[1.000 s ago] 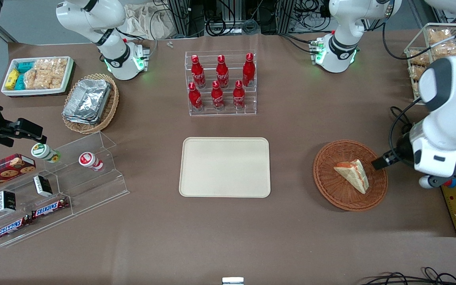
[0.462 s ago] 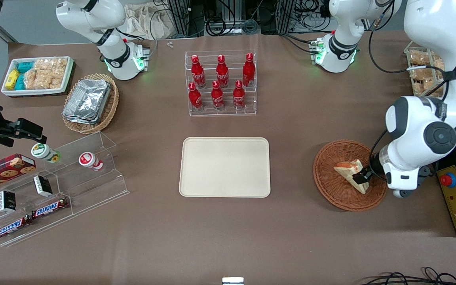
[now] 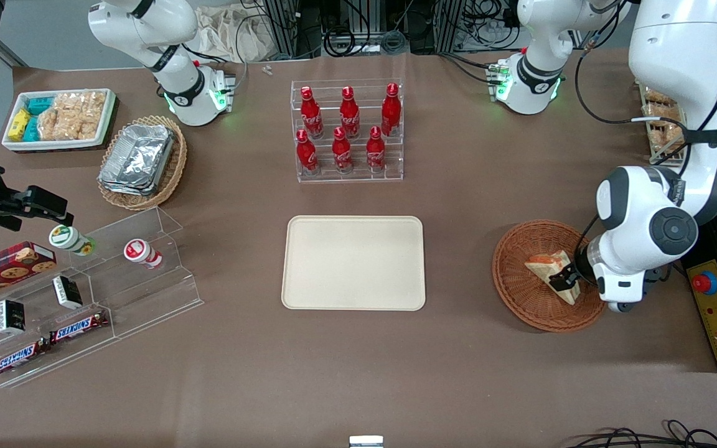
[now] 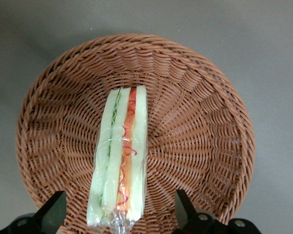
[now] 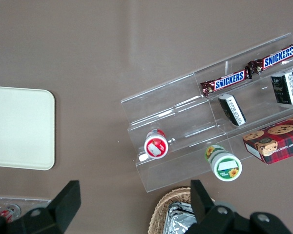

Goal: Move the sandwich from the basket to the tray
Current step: 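Close the left gripper on the sandwich and lift it from the basket, then carry the sandwich with the left gripper over to the cream tray, then lower the sandwich onto the tray and open the left gripper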

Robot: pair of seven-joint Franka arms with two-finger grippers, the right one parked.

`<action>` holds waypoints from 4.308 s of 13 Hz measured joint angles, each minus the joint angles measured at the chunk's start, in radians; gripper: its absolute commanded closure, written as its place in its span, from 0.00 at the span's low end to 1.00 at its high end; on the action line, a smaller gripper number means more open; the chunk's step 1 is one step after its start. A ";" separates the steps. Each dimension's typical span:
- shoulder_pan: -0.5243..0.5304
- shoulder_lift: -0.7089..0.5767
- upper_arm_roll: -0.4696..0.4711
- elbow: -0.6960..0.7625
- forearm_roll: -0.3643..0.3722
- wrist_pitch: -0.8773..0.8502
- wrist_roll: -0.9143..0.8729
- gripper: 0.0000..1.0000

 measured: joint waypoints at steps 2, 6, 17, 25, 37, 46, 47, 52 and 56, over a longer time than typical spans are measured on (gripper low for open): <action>0.000 0.009 0.000 -0.024 0.000 0.028 -0.006 0.00; 0.015 0.018 0.005 -0.101 0.000 0.114 -0.010 0.14; 0.010 0.026 -0.001 0.020 0.000 0.025 -0.125 1.00; 0.006 -0.035 -0.123 0.551 0.000 -0.665 0.050 1.00; -0.265 0.321 -0.338 0.501 0.093 -0.217 0.185 1.00; -0.307 0.441 -0.338 0.502 0.196 -0.139 0.127 0.22; -0.317 0.449 -0.338 0.502 0.226 -0.132 0.096 0.00; -0.332 0.456 -0.335 0.515 0.278 -0.126 0.043 0.00; -0.279 0.378 -0.330 0.562 0.278 -0.146 -0.020 0.00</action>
